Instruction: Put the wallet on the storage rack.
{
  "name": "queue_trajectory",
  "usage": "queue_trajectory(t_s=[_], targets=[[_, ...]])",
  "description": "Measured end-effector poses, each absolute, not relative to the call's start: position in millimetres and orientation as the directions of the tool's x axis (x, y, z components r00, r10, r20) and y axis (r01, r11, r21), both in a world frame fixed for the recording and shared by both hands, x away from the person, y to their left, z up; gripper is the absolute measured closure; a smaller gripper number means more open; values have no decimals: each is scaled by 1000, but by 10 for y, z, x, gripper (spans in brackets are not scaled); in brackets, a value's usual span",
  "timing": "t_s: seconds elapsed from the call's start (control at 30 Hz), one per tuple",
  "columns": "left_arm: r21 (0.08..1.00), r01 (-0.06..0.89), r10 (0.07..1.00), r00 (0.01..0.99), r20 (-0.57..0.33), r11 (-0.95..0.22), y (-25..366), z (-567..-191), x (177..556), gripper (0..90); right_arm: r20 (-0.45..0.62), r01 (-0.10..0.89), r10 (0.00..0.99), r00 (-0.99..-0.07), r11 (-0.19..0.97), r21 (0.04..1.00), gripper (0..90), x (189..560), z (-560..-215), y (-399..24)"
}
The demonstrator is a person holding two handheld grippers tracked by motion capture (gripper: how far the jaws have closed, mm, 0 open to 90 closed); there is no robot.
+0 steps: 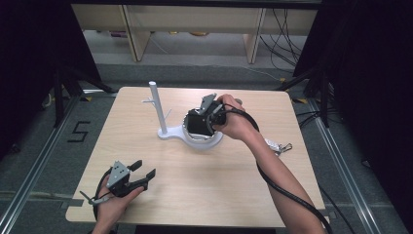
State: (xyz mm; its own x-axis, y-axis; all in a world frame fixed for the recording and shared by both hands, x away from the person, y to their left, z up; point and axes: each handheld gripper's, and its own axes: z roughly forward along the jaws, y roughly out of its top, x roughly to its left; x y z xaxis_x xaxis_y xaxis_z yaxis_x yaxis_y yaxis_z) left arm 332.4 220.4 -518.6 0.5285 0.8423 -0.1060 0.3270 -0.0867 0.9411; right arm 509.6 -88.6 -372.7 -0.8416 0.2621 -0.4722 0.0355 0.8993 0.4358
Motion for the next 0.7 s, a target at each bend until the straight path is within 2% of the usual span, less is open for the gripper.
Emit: queue_trajectory(t_s=[0.03, 0.1, 0.13, 0.17, 0.3, 0.33, 0.47, 0.53, 0.7], targets=[[941, 327, 843, 527, -107, -85, 2204, -5186, 3324, 337, -474, 35, 264, -840, 898, 439, 726, 5109, -3737, -876], [941, 328, 844, 525, -107, -84, 2205, -5185, 3324, 338, -478, 48, 282, -832, 895, 443, 610, 5145, -3753, -862], [940, 330, 846, 522, -106, -86, 2206, -5183, 3321, 338, -478, 48, 282, -832, 895, 443, 610, 5145, -3753, -862], [940, 331, 846, 523, -106, -87, 2205, -5186, 3321, 338, -470, 62, 308, -827, 881, 469, 550, 5171, -3747, -879], [940, 332, 847, 521, -107, -85, 2204, -5187, 3321, 338, -453, 83, 354, -818, 853, 516, 509, 5167, -3703, -947], [940, 331, 848, 520, -107, -84, 2205, -5188, 3323, 338, -411, 124, 401, -819, 822, 556, 476, 5138, -3672, -1012], [941, 330, 849, 518, -107, -83, 2208, -5185, 3324, 339, -375, 155, 443, -814, 788, 596, 468, 5092, -3640, -1166], [940, 330, 850, 516, -108, -81, 2205, -5185, 3331, 339, -328, 236, 508, -796, 760, 606, 481, 5040, -3636, -1356], [940, 332, 848, 518, -111, -79, 2179, -5192, 3347, 340, -269, 321, 575, -772, 719, 617, 533, 5007, -3716, -1658]])
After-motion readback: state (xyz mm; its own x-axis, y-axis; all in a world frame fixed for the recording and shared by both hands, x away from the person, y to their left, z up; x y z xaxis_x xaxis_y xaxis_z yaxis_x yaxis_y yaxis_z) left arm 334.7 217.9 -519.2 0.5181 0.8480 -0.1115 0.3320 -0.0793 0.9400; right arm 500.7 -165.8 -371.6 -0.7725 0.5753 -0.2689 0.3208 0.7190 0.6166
